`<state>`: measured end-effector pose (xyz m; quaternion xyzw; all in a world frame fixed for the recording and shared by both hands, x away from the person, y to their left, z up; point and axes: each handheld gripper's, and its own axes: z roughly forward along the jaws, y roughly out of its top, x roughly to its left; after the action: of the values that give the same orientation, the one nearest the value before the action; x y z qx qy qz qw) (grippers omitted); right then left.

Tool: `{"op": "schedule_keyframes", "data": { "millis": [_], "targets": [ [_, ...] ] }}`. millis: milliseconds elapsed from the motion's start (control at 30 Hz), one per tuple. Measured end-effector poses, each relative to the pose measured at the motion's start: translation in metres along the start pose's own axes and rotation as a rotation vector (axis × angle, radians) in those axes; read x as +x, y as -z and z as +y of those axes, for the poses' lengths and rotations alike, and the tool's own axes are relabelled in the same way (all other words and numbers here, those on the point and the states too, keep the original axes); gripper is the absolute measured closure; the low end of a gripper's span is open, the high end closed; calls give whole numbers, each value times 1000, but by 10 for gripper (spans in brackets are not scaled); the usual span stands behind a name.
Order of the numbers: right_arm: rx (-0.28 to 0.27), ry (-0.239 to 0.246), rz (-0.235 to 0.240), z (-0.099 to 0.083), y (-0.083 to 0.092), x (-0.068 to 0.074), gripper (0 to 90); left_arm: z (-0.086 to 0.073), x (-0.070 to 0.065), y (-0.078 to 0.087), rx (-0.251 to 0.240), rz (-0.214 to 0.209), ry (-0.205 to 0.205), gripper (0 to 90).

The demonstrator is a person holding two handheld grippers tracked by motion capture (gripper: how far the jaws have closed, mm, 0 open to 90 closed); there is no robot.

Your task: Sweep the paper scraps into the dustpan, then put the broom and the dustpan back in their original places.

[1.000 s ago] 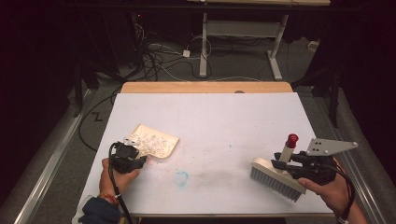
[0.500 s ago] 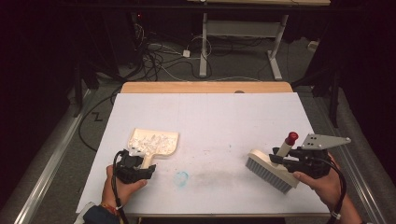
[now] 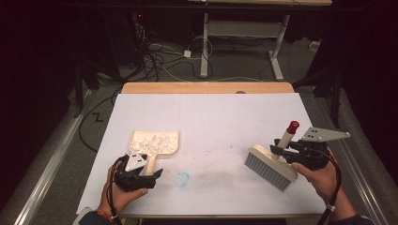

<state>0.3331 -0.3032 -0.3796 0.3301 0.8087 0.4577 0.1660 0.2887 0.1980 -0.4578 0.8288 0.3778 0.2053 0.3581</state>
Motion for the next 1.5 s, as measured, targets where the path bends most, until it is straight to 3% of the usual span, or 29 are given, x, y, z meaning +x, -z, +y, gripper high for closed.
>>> {"op": "schedule_keyframes", "data": {
  "millis": [133, 167, 200, 333, 433, 467, 500, 600, 667, 767, 1033, 1200, 1500],
  "targets": [
    [-16, -36, 46, 2, -8, -9, 701, -4, -4, 2, -2, -8, -25, 235],
    [-15, -27, 67, 4, -8, -9, 702, -5, -5, 3, -6, -12, -29, 235],
    [-11, 11, 106, 8, -4, -5, 702, -6, -7, 4, -8, -18, -34, 235],
    [-3, 64, 149, 17, 8, 4, 702, -11, -9, 8, -1, -24, -54, 235],
    [43, 109, 182, 22, 12, 10, 702, -13, -9, 8, 2, -26, -52, 235],
    [87, 133, 197, 23, 12, 14, 701, -13, -9, 8, 4, -25, -52, 235],
    [87, 133, 197, 23, 12, 14, 701, -12, -9, 9, -1, -18, -57, 235],
    [161, 144, 261, 19, 4, 16, 698, -10, -10, 13, -66, -14, -62, 241],
    [177, 137, 264, 18, 1, 16, 692, -8, -10, 14, -99, -10, -65, 241],
    [167, 117, 242, 18, -6, 12, 651, -6, -8, 11, -95, -3, -56, 233],
    [120, 61, 37, 33, -33, -3, 493, -8, -5, 6, -76, -1, -44, 233],
    [96, 31, -96, 42, -51, -12, 455, -4, -6, 4, -75, 0, -52, 233],
    [94, 29, -196, 53, -82, -23, 453, -5, -9, 0, -64, 3, -68, 233]
  ]
}}
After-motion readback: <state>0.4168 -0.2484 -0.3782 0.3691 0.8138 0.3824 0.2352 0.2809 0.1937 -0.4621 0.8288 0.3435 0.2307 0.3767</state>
